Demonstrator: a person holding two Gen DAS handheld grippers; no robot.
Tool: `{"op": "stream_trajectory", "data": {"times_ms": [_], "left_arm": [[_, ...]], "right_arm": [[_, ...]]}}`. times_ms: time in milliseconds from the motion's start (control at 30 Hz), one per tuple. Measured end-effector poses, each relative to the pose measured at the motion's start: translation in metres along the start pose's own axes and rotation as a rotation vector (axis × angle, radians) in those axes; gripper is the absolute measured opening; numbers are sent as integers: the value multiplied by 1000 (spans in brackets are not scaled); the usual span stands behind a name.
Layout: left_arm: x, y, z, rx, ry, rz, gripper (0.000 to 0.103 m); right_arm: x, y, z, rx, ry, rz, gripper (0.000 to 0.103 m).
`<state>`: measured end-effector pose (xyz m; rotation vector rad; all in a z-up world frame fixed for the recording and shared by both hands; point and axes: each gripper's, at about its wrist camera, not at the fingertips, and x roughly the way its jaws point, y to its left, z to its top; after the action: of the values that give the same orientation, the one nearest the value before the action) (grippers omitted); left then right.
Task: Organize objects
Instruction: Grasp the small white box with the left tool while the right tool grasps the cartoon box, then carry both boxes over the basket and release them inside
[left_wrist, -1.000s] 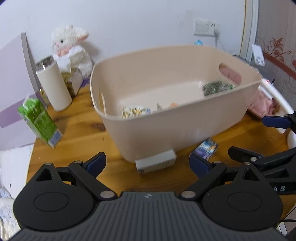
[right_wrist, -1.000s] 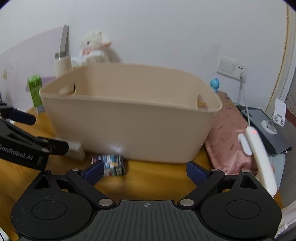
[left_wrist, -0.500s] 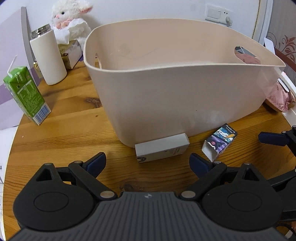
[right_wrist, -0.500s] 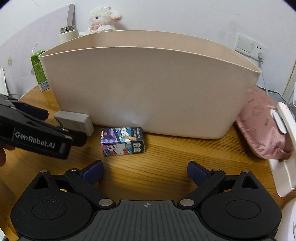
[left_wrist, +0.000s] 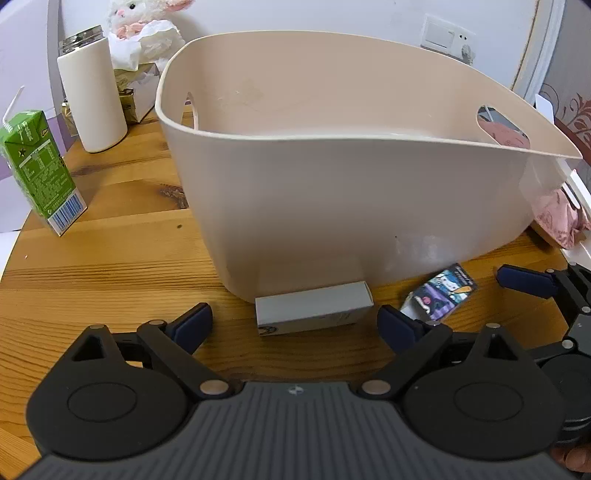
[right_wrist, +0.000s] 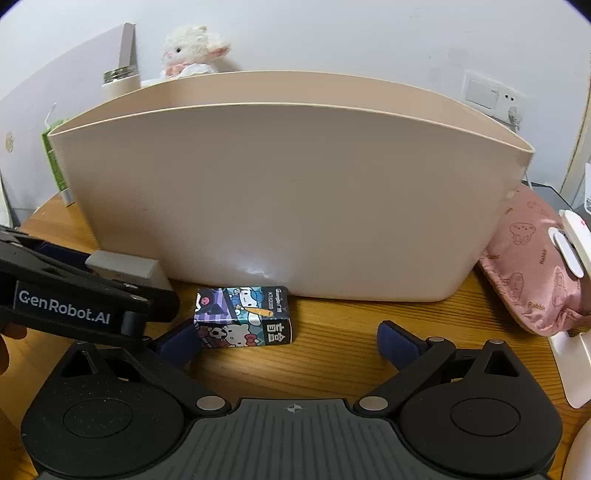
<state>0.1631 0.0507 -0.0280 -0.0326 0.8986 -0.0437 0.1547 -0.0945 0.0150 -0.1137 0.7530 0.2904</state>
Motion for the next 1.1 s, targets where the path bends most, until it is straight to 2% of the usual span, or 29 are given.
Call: {"op": "stream_trajectory", "data": {"times_ms": [167,200,267,367,433,700,833,1100], "left_arm": [[1,-4,-1,19,-31,35,81],[0,-6,-1,31,-35,41,75],[0,-6,0,32,-35,42,73],[-2,-5,1,27,-29,48,65],[-4,-4,1,26,-22,42,62],[-15,-11,-7,34,-20,-15,61],[-27,-21,-8,75,-50,-16,61],[-64,-36,-5,110,-122,-67,61]], "right_arm": [[-1,-6,-1,7,-5,-4,98],[-3,-8,-3,9,-10,-5,95],[-6,-10,-3,15,-19,-11,88],[-11,-12,-3,21,-25,-11,67],[-14,-13,-2,23,-28,-15,48],[-24,-11,-2,11,-20,-28,47],[-37,-12,-2,4,-35,-36,47],[-74,-24,6,19,-109,-49,47]]}}
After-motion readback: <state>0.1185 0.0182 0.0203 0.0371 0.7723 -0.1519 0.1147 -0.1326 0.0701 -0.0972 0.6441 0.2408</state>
